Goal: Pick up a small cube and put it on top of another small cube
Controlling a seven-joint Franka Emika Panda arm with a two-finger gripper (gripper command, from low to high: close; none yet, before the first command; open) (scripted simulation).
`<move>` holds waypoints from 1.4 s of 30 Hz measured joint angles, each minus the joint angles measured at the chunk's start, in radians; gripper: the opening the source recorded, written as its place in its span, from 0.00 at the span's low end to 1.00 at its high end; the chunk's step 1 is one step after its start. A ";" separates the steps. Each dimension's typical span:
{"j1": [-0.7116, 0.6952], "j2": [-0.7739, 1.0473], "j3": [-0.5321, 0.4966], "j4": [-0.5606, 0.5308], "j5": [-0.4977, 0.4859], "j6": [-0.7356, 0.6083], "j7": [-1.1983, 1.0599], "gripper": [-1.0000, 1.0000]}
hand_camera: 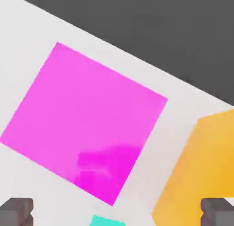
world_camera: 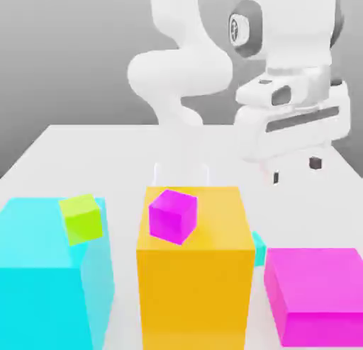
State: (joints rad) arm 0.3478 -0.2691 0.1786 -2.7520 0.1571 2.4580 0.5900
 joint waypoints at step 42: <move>0.141 0.167 -0.061 -0.218 -0.069 0.406 0.324 0.00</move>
State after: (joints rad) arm 0.4888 -0.1024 0.1179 -2.9702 0.0886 2.8641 0.9137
